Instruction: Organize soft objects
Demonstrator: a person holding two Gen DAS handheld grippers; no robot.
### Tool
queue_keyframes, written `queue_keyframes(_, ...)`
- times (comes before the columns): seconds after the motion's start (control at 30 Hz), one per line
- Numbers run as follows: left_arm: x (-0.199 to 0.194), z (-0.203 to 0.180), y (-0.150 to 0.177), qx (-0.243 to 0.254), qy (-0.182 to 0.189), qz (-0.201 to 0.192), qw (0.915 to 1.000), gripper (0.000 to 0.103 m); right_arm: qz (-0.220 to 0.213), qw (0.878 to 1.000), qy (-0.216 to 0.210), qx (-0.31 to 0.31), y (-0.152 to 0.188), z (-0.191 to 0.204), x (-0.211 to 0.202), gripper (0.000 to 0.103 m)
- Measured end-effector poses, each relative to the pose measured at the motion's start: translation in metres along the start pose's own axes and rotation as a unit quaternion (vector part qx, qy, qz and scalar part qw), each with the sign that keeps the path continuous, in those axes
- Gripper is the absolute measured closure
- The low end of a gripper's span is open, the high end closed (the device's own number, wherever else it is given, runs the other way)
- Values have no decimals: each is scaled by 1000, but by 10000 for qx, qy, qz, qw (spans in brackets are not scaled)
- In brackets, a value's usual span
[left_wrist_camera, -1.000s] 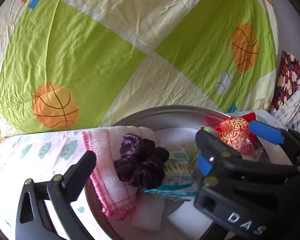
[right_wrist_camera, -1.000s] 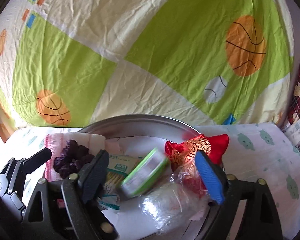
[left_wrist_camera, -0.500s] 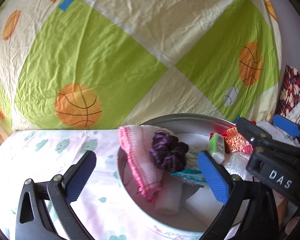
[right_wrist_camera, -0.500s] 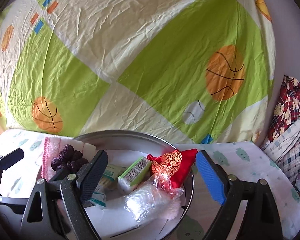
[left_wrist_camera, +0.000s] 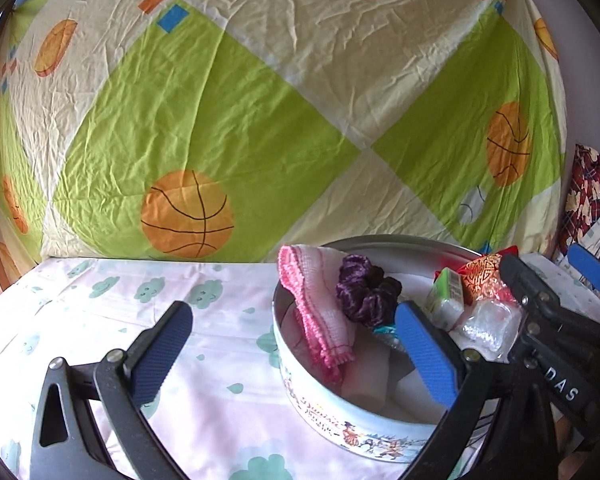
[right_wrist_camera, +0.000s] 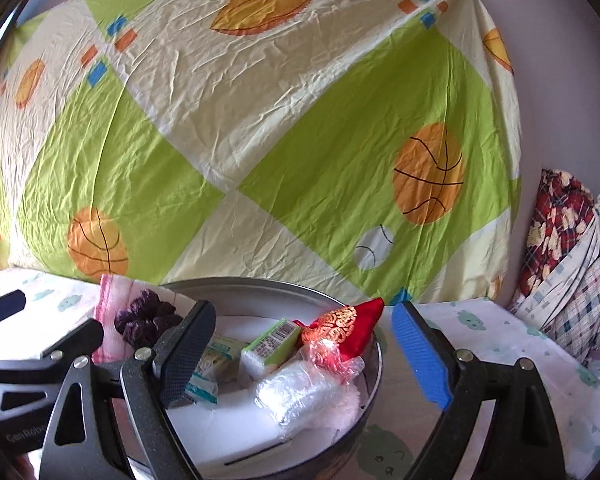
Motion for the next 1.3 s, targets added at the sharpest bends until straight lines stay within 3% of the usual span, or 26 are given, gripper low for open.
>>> queue_keyframes(0.47,-12,-5,5,118,3,-133,9998,0,-639,9969,214,403,2,-22,-36,10)
queue_keyframes(0.6,-15,-7,6,144,30,-127,9998,0,-839,9941,295,614,3,-31,-47,5)
queue_keyframes(0.8,-20,-10,8,231,-8,-169,9996,0,-572,9954,106,764,6,-32,-48,5)
queue_keyframes(1.3,-26,-9,10,206,-60,-201,9996,0,-804,9948,202,584,6,-25,-58,5)
Point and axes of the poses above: each gripper's, at about its wrist camera, not at the fingertips, and x roughly the way its jaws point, z to its left, y to its underside, the point moved 3 cm from there along x, roughly the way its jaws point, and after that the axes turned 5 degrees about z, right-handed, at the moved point
